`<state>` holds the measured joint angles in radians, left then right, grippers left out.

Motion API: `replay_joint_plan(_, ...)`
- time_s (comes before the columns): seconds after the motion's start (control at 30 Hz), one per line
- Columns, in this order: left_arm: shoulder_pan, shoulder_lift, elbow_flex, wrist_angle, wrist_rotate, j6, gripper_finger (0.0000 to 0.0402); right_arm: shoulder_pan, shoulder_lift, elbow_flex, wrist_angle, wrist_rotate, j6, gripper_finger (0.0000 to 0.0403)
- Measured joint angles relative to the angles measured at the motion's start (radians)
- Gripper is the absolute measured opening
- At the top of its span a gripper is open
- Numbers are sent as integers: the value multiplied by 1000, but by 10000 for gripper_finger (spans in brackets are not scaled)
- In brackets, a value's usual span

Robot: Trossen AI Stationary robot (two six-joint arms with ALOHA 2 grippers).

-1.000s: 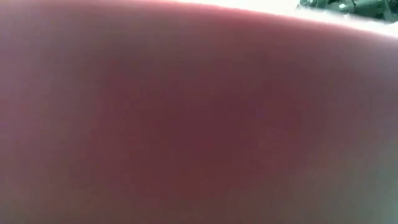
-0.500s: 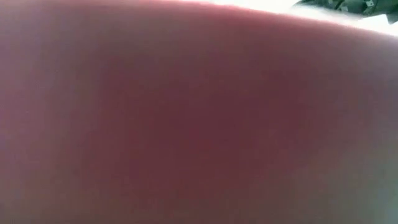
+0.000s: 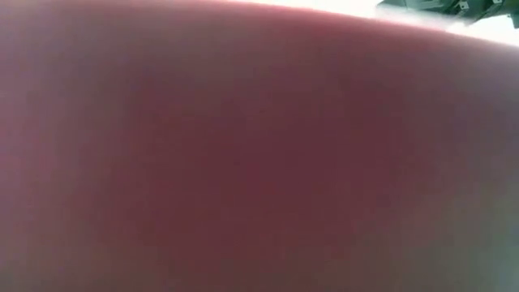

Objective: Sort silverware
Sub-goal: Put the blue spoon into the utensil holder

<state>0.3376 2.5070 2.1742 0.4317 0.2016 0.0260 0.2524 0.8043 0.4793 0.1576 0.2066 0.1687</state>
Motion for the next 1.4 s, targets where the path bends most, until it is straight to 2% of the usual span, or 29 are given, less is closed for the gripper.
replay_joint_plan(0.8,3,27,4,-1,-64,35,7,-2,0,0,-26,4,28,102)
replay_joint_plan(1.13,-1,27,3,3,-63,34,89,-2,0,0,-27,4,29,102)
replay_joint_plan(1.4,0,27,3,-23,-83,32,104,-2,0,0,-27,5,29,102)
